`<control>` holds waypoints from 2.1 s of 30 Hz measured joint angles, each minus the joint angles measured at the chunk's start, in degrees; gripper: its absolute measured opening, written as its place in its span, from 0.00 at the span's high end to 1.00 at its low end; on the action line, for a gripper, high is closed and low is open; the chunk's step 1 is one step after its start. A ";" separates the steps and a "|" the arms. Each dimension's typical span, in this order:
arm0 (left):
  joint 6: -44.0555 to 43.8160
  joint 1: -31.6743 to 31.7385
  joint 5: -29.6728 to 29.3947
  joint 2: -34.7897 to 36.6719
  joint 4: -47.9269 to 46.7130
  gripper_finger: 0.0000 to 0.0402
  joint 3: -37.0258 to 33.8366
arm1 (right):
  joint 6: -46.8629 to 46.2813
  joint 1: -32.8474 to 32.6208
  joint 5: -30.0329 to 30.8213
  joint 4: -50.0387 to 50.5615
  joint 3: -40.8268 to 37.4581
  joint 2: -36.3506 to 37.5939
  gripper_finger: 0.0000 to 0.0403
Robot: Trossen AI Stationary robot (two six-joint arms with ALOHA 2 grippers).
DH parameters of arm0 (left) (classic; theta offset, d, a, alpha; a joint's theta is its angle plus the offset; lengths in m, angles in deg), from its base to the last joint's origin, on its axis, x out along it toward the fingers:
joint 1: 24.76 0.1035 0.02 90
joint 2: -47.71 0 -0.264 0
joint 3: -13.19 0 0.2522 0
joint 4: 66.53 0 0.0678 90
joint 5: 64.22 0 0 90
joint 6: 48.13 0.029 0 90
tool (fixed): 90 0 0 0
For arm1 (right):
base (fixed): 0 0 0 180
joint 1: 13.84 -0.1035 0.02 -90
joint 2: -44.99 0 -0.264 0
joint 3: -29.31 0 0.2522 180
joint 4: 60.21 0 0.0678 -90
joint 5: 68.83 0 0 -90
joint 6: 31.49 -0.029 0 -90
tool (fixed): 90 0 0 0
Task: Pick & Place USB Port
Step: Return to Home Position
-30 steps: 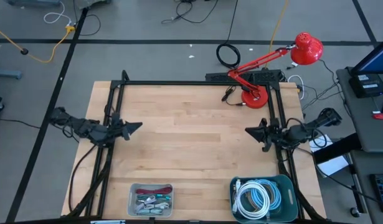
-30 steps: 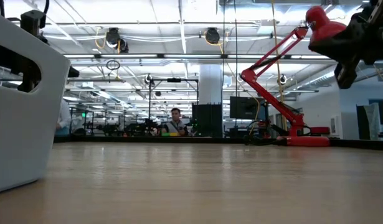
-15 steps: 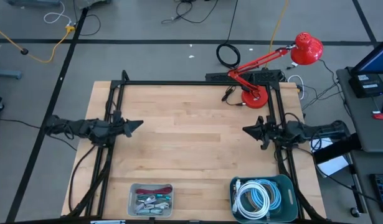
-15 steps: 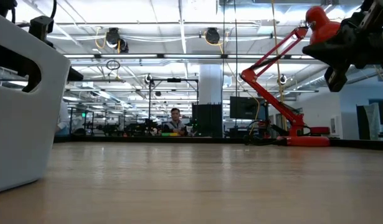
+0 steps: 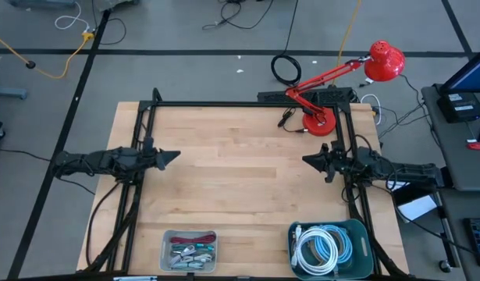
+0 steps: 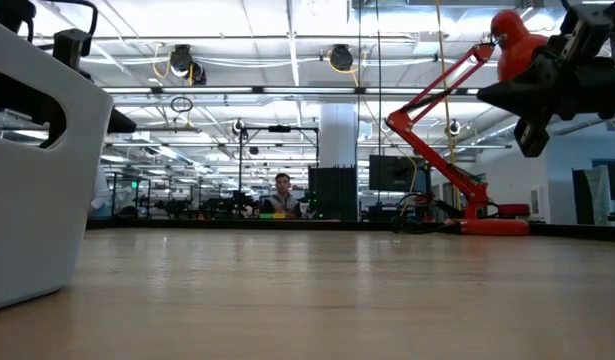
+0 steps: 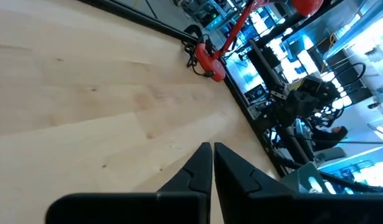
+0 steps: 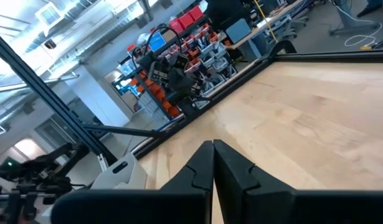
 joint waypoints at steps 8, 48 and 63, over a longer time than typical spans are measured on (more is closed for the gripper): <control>-0.41 -0.01 -0.06 0.00 1.93 0.98 0.00 | -0.27 0.00 0.01 -0.39 -0.01 -0.13 1.00; -0.50 -0.01 -0.17 0.00 2.08 0.94 0.00 | -0.32 -0.02 0.06 -0.47 -0.01 -0.13 1.00; -0.48 -0.01 -0.17 0.00 2.10 0.94 0.00 | -0.32 -0.02 0.07 -0.48 -0.01 -0.13 1.00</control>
